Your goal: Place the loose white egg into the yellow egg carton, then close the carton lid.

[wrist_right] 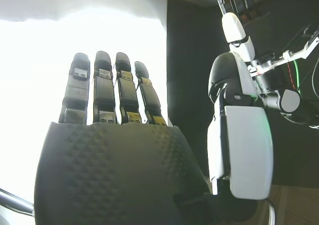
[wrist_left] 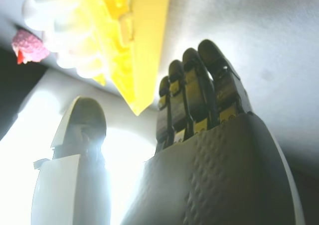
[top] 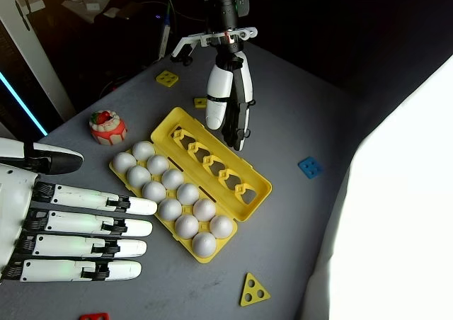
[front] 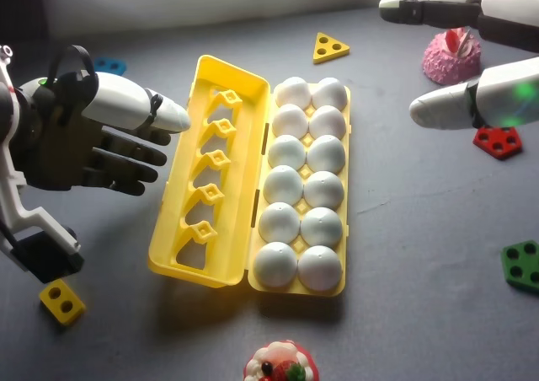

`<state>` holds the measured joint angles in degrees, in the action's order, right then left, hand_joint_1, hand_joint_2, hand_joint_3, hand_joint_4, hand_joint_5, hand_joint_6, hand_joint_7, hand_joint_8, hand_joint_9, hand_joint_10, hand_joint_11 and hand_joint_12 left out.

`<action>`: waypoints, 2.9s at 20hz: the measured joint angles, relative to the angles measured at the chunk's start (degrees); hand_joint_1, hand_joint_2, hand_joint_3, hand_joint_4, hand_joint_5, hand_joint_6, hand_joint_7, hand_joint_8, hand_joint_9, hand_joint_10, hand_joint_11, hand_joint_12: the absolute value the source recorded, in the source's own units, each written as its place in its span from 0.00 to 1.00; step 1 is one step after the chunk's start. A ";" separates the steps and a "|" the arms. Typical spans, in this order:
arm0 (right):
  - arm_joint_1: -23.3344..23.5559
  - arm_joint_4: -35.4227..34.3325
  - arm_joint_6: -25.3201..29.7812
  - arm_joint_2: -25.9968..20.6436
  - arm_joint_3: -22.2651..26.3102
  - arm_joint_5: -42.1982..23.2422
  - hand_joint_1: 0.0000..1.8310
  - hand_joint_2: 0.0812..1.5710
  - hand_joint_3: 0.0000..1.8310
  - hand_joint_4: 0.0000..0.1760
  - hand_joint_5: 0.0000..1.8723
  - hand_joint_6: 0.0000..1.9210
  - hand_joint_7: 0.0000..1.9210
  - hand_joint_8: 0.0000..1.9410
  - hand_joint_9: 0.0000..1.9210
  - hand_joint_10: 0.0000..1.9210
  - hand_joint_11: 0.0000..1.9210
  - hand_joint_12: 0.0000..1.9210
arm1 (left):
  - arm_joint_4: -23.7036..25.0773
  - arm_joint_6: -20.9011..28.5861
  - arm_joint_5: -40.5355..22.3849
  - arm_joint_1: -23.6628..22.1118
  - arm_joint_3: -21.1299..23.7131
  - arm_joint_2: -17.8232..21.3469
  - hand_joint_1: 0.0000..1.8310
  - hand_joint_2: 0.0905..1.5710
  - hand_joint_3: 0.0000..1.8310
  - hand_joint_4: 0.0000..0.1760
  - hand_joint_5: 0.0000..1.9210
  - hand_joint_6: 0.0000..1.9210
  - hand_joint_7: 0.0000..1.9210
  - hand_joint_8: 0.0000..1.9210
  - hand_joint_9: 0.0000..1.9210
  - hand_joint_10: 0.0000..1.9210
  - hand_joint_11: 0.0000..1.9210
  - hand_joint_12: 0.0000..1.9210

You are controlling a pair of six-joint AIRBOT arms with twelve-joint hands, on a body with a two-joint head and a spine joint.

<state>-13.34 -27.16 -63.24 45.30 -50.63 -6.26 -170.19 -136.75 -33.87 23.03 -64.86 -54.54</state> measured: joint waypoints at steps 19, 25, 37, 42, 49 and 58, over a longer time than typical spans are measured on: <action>0.02 0.00 -0.02 0.00 0.11 -0.11 0.31 0.71 0.00 0.00 0.06 0.01 0.06 0.00 0.03 0.05 0.02 0.01 | 0.94 5.07 1.14 -4.68 0.31 -1.77 0.34 0.78 0.00 0.01 0.15 0.00 0.17 0.00 0.17 0.00 0.00 0.46; 0.07 0.02 -0.02 0.00 0.11 -0.15 0.29 0.71 0.01 0.00 0.06 0.00 0.06 0.00 0.04 0.05 0.00 0.16 | 1.60 2.97 0.66 -8.66 1.36 -1.84 0.33 0.78 0.00 0.00 0.13 0.00 0.15 0.00 0.16 0.00 0.00 0.43; 0.07 0.02 -0.02 0.00 0.13 -0.11 0.31 0.71 0.00 0.00 0.06 0.01 0.07 0.01 0.04 0.05 0.01 0.01 | 1.64 -0.15 0.63 -6.54 -2.91 -2.38 0.34 0.78 0.00 0.02 0.13 0.00 0.15 0.00 0.16 0.00 0.00 0.42; 0.07 0.02 0.00 0.00 0.13 -0.20 0.30 0.72 0.00 0.00 0.05 0.01 0.07 0.00 0.04 0.05 0.01 0.02 | 0.02 -3.17 0.61 -2.75 -4.39 -2.62 0.33 0.79 0.00 0.01 0.13 0.00 0.16 0.00 0.17 0.01 0.00 0.45; 0.07 0.02 -0.02 -0.02 0.17 -0.24 0.29 0.72 0.00 0.00 0.06 0.00 0.07 0.00 0.05 0.05 0.00 0.20 | -0.20 4.04 1.81 -0.48 -2.80 -3.06 0.33 0.79 0.00 0.03 0.14 0.00 0.16 0.00 0.15 0.00 0.00 0.40; 0.31 0.02 -0.02 0.00 0.17 -0.35 0.30 0.72 0.00 0.00 0.06 0.00 0.07 0.00 0.05 0.05 0.00 0.22 | -0.15 9.07 6.91 0.70 -0.44 -3.89 0.35 0.78 0.00 0.00 0.15 0.00 0.17 0.00 0.17 0.01 0.00 0.45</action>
<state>-13.04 -27.14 -63.26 45.30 -50.46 -6.61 -170.34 -127.68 -26.96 23.73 -65.30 -58.43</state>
